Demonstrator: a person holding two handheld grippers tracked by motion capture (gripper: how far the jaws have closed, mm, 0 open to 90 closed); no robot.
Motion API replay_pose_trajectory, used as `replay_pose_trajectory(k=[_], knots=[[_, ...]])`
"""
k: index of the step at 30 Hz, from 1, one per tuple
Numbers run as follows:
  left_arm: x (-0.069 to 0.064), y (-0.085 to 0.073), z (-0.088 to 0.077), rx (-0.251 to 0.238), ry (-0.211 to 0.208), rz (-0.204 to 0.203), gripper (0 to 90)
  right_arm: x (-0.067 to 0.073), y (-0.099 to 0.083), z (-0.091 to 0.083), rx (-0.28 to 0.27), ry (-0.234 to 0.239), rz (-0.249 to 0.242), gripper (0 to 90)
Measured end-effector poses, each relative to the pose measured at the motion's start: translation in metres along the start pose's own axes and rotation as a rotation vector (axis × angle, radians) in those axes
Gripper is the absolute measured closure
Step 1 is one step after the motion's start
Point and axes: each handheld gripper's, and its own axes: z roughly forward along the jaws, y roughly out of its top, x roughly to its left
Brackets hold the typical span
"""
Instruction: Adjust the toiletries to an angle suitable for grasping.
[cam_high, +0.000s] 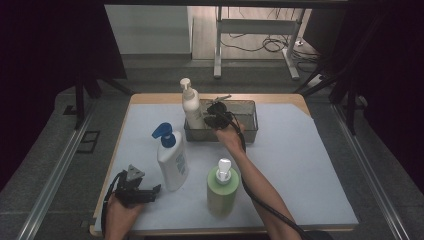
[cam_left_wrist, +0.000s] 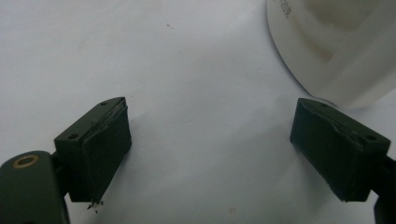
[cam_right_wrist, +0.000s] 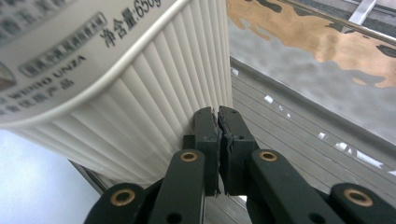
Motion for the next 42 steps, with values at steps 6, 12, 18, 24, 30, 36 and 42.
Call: replay_pose_trajectory(k=[6,12,18,24,30,36,42], knots=[[0.000,0.000,0.000,0.000,0.000,0.000,12.2,0.003,0.001,0.002,0.008,-0.004,-0.012,86.6],[0.000,0.000,0.000,0.000,0.000,0.000,12.2,0.004,0.001,0.002,0.018,-0.002,-0.014,85.9],[0.000,0.000,0.000,0.000,0.000,-0.001,12.2,0.005,0.002,0.003,0.022,-0.002,-0.018,86.3],[0.000,0.000,0.000,0.000,0.000,0.000,12.2,0.008,0.003,0.003,0.030,0.000,-0.031,86.5],[0.000,0.000,0.000,0.000,0.000,0.000,12.2,0.009,0.003,0.003,0.031,0.005,-0.031,87.5],[0.000,0.000,0.000,0.000,0.000,0.000,12.2,0.010,0.003,0.003,0.028,0.007,-0.034,88.8],[0.000,0.000,0.000,0.000,0.000,0.000,12.2,0.010,0.003,0.003,0.027,0.013,-0.032,88.8]])
